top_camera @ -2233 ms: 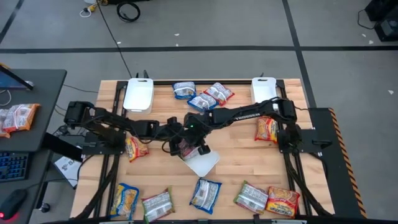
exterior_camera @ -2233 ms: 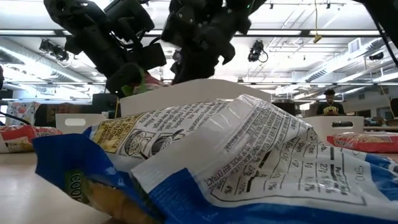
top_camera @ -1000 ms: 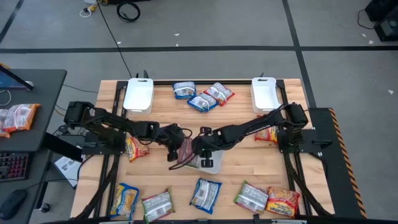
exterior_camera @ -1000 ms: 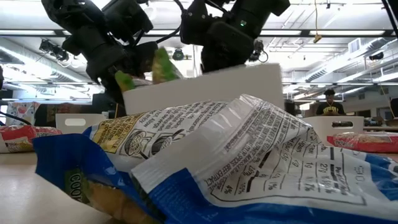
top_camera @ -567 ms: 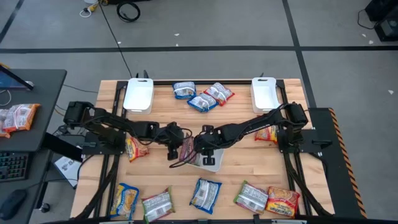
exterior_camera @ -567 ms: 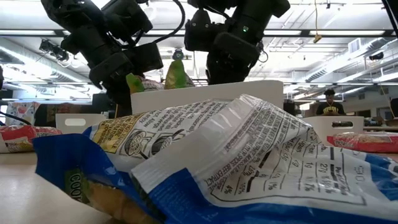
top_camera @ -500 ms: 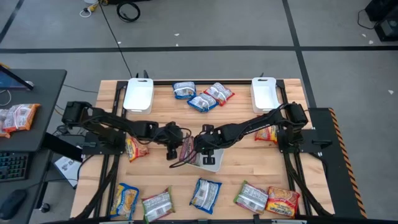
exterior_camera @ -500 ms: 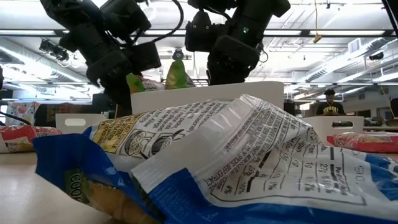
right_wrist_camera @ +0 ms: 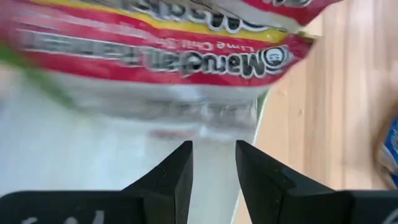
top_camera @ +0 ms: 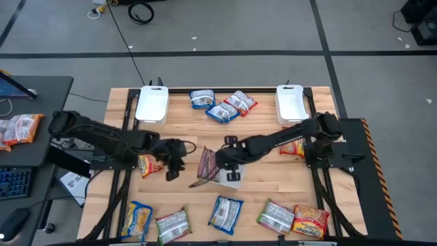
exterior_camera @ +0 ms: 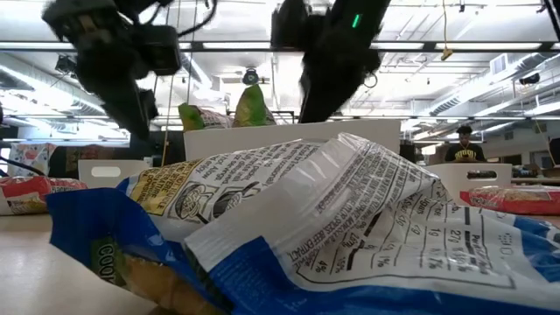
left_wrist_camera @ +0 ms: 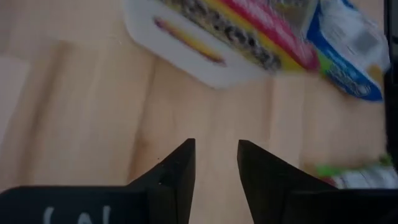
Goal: Sort Maruchan noodles
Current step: Put the green noodle pack into the bottom white bin, then adjust the bottom white bin on the table
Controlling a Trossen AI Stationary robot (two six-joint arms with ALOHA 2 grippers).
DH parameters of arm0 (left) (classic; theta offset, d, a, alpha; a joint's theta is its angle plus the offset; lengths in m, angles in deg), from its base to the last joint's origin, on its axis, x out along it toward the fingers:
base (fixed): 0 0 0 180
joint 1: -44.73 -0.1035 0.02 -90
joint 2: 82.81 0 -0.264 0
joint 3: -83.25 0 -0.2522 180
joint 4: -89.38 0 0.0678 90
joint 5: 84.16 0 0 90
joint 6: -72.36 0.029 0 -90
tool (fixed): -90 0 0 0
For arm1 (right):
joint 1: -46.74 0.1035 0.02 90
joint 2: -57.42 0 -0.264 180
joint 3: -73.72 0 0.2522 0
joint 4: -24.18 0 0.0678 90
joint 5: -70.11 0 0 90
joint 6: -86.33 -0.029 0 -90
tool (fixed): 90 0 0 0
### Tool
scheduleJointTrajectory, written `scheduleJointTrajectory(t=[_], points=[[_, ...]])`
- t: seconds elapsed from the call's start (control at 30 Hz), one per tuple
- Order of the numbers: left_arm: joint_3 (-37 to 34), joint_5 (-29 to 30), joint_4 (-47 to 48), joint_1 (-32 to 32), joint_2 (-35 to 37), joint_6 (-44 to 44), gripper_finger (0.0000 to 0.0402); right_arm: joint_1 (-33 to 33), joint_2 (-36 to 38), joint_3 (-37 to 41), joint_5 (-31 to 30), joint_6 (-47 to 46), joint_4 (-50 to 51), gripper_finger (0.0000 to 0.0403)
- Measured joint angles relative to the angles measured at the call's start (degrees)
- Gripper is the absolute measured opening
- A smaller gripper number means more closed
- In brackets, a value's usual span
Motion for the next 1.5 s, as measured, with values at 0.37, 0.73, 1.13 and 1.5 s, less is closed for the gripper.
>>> scheduleJointTrajectory(t=[0.37,0.73,1.13,1.5], points=[[0.0,1.4,-7.7,9.0,-0.5,-2.4,0.0125,15.8,4.2,-2.5,6.5,-9.6,-1.4,0.0126],[-0.1,1.4,-21.0,19.0,-0.6,-7.2,0.0125,20.3,-5.3,-2.4,3.9,-18.4,-3.2,0.0126],[-0.1,12.8,-29.7,29.3,-1.1,-4.6,0.0125,17.5,-4.7,-2.4,-13.1,-20.0,0.3,0.0126],[-0.1,16.0,-43.3,40.4,-10.0,-8.7,0.0125,21.2,-4.7,-2.4,-9.6,-22.6,-10.6,0.0126]])
